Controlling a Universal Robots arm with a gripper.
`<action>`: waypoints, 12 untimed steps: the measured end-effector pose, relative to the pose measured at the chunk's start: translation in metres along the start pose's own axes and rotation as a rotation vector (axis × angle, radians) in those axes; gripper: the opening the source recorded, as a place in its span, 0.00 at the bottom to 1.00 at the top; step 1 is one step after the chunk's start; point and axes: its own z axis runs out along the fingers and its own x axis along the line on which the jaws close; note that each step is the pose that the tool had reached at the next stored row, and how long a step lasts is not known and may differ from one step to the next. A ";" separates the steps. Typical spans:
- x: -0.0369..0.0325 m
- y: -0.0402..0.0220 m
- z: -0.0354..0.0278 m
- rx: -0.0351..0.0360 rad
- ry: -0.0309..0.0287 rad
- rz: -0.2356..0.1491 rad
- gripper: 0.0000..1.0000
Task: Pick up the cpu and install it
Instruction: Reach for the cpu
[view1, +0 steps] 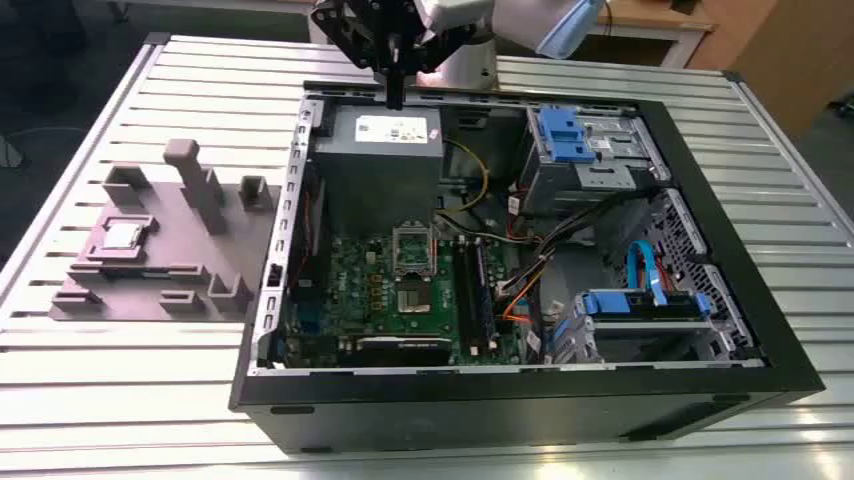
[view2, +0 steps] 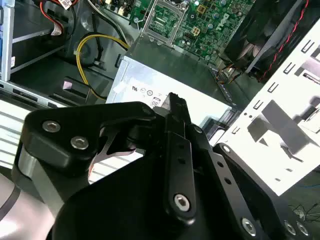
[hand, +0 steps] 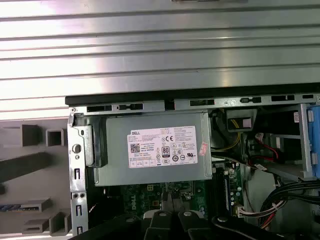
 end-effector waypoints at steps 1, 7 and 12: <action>0.0000 0.0000 0.0000 0.0000 0.0000 0.000 0.10; 0.0030 -0.0002 0.0000 0.0000 0.0000 0.000 0.10; 0.0055 -0.0004 0.0003 0.0000 -0.0001 0.000 0.10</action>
